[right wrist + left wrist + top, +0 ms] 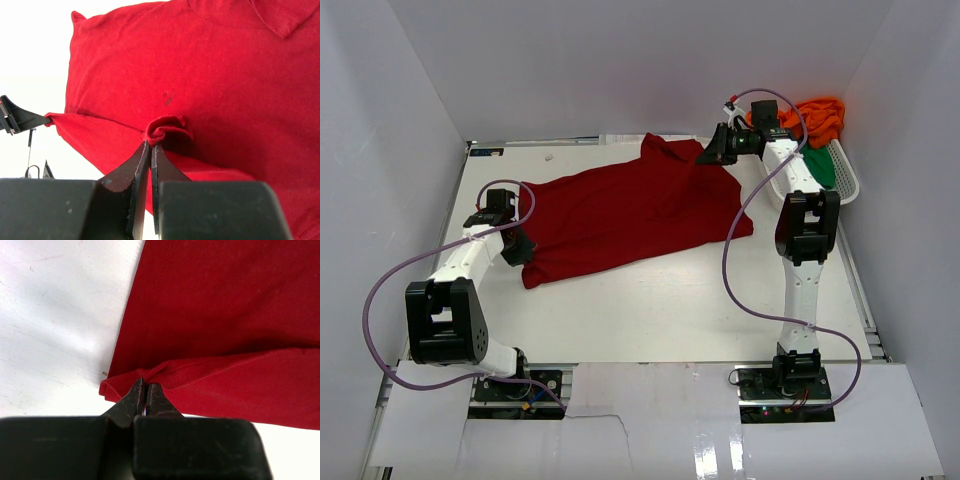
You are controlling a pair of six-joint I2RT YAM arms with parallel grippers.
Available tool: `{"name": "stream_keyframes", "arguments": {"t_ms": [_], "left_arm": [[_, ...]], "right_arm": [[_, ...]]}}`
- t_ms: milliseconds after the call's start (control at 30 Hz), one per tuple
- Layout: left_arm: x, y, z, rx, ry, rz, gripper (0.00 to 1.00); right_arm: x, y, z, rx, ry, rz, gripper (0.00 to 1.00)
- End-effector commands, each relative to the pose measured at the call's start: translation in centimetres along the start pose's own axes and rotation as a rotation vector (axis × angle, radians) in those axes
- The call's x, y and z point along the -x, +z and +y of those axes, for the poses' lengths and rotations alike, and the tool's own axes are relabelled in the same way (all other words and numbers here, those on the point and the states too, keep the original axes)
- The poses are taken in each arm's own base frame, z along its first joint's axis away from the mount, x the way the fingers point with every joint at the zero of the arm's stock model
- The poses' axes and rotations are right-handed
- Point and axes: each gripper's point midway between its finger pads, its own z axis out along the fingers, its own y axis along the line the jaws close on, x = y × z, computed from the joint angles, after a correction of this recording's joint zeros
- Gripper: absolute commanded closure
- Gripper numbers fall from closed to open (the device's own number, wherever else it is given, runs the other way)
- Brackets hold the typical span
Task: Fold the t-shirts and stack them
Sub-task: Fold the flattened tshirt in 1/3 of the way
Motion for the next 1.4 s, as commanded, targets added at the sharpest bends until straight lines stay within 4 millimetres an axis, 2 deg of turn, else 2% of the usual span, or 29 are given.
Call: {"name": "stream_keyframes", "arguments": {"t_ms": [0, 133, 200, 267, 300, 333, 367, 400, 433, 500, 533, 600, 633, 667, 733, 767, 833, 867, 933, 1000, 1033, 1133, 1367], "left_arm": [[0.9, -0.5, -0.3, -0.012, -0.003, -0.039, 1.0], [0.9, -0.4, -0.5, -0.017, 0.0, -0.039, 1.0], [0.9, -0.4, -0.5, -0.02, 0.0, -0.038, 1.0], [0.9, -0.3, -0.5, -0.019, 0.0, -0.036, 1.0], [0.9, -0.2, -0.6, -0.023, 0.001, -0.036, 1.0], [1.0, -0.3, -0.7, -0.024, 0.003, -0.039, 1.0], [1.0, -0.3, -0.6, -0.021, 0.006, -0.039, 1.0], [1.1, -0.4, -0.6, -0.022, 0.007, -0.044, 1.0], [1.1, -0.4, -0.5, -0.019, 0.008, -0.047, 1.0], [1.2, -0.5, -0.4, -0.015, 0.009, -0.053, 1.0], [1.2, -0.4, -0.5, -0.02, 0.012, -0.052, 1.0], [1.2, -0.2, -0.5, -0.019, 0.014, -0.048, 1.0], [1.1, 0.0, -0.5, -0.017, 0.016, -0.042, 1.0], [1.1, 0.1, -0.5, -0.016, 0.018, -0.04, 1.0], [1.1, 0.1, -0.5, -0.016, 0.017, -0.037, 1.0], [1.1, 0.1, -0.5, -0.014, 0.014, -0.04, 1.0], [1.1, 0.1, -0.5, -0.017, 0.013, -0.042, 1.0], [1.1, 0.0, -0.5, -0.017, 0.012, -0.041, 1.0], [1.1, 0.1, -0.6, -0.018, 0.013, -0.041, 1.0], [1.0, 0.2, -0.5, -0.016, 0.014, -0.037, 1.0], [1.1, 0.2, -0.5, -0.014, 0.014, -0.038, 1.0], [0.9, 0.5, -0.5, -0.011, 0.013, -0.029, 1.0], [0.6, 0.4, 0.1, 0.004, 0.008, -0.037, 1.0]], "right_arm": [[1.2, -1.2, 1.2, -0.007, -0.028, -0.032, 0.92], [1.3, -0.1, 2.3, 0.032, -0.017, -0.021, 0.92], [1.4, 0.2, 4.7, 0.119, -0.041, 0.0, 0.92], [0.4, 0.2, 7.4, 0.215, -0.106, 0.04, 0.92], [-1.1, 0.3, 7.1, 0.206, -0.09, 0.079, 0.92], [-1.3, -1.0, 7.8, 0.197, -0.152, 0.066, 0.92], [-1.9, -1.6, 6.7, 0.153, -0.146, 0.064, 0.92], [-2.2, -3.0, 4.6, 0.107, -0.112, 0.048, 0.92], [-4.4, -3.6, 2.6, 0.079, -0.058, 0.049, 0.92], [-5.3, -4.5, -0.9, 0.026, 0.094, 0.013, 0.92], [-5.1, -4.4, -3.3, 0.003, 0.137, 0.001, 0.92], [-4.0, -3.8, -4.8, -0.029, 0.143, 0.013, 0.92], [-4.4, -2.3, -6.2, -0.032, 0.171, 0.041, 0.92], [-1.5, -2.4, -5.4, -0.023, 0.123, -0.001, 0.92], [-0.3, -1.6, -6.1, -0.016, 0.149, -0.02, 0.92], [1.9, -1.9, -5.1, 0.009, 0.123, -0.061, 0.92], [2.9, -1.7, -5.1, 0.022, 0.12, -0.083, 0.92], [3.3, -1.7, -4.8, 0.032, 0.112, -0.092, 0.87], [3.6, -2.0, -4.3, 0.041, 0.101, -0.103, 0.86], [3.0, -1.7, -4.5, 0.057, 0.092, -0.107, 0.92], [3.3, -2.1, -3.9, 0.068, 0.077, -0.116, 0.92], [2.9, -0.6, -1.5, 0.133, 0.037, -0.084, 0.92], [2.3, 1.1, 0.8, 0.211, 0.016, -0.046, 0.92]]}}
